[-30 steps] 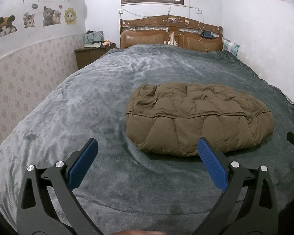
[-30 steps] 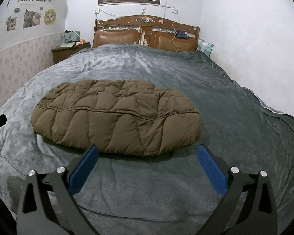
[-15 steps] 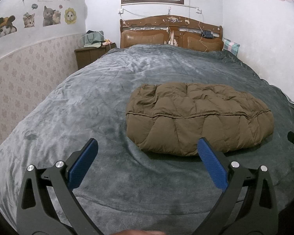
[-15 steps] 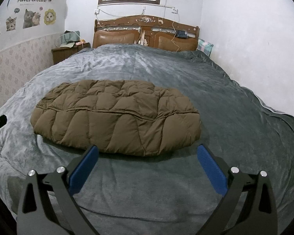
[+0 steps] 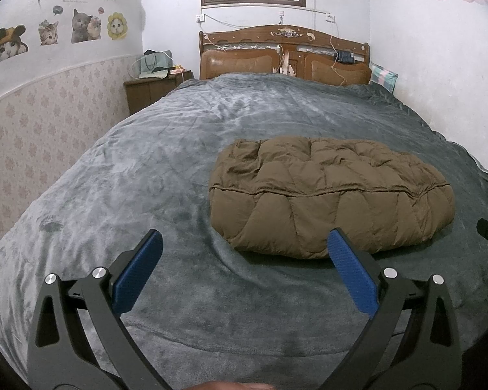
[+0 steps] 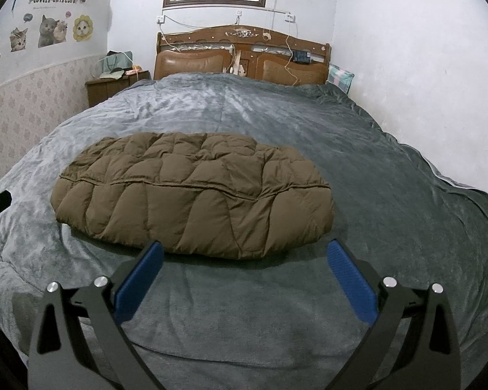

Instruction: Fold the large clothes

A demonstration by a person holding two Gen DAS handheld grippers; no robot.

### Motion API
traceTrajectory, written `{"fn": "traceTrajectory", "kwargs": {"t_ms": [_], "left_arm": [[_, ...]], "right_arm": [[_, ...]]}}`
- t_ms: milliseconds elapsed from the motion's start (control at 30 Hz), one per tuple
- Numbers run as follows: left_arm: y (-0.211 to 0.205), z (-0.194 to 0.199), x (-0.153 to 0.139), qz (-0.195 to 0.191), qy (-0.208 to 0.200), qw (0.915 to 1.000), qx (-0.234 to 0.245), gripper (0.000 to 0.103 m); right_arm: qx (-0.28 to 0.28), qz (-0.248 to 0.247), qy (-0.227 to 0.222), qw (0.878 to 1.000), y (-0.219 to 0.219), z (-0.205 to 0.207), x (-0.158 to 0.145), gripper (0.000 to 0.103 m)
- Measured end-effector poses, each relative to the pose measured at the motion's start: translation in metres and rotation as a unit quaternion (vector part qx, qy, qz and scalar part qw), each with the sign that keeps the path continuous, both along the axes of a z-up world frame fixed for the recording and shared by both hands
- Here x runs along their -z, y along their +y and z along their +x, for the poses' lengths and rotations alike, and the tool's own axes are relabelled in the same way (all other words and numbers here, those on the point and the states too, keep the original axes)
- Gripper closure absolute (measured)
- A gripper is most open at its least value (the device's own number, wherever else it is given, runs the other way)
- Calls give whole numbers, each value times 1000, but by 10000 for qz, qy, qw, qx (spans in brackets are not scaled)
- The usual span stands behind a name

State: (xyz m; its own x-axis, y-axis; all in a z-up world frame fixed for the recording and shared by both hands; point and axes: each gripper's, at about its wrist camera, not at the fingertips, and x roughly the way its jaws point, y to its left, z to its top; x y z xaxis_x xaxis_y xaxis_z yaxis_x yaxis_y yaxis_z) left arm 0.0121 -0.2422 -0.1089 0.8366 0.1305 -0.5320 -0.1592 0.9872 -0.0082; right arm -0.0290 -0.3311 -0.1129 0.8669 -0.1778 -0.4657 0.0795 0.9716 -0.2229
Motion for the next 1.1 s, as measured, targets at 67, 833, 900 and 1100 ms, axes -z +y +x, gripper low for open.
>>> {"fn": "traceTrajectory", "kwargs": {"t_ms": [67, 833, 900, 1100], "left_arm": [[-1, -1, 0, 13, -8, 10000, -7, 3], [1, 0, 0, -3, -3, 10000, -5, 3], [1, 1, 0, -3, -1, 10000, 2, 3], [0, -1, 0, -9, -3, 10000, -4, 3]], "right_arm": [[4, 9, 2, 10000, 0, 0, 0, 2], [4, 6, 1, 10000, 0, 0, -1, 2], [3, 4, 3, 10000, 0, 0, -1, 2], [7, 8, 3, 10000, 1, 0, -1, 2]]}}
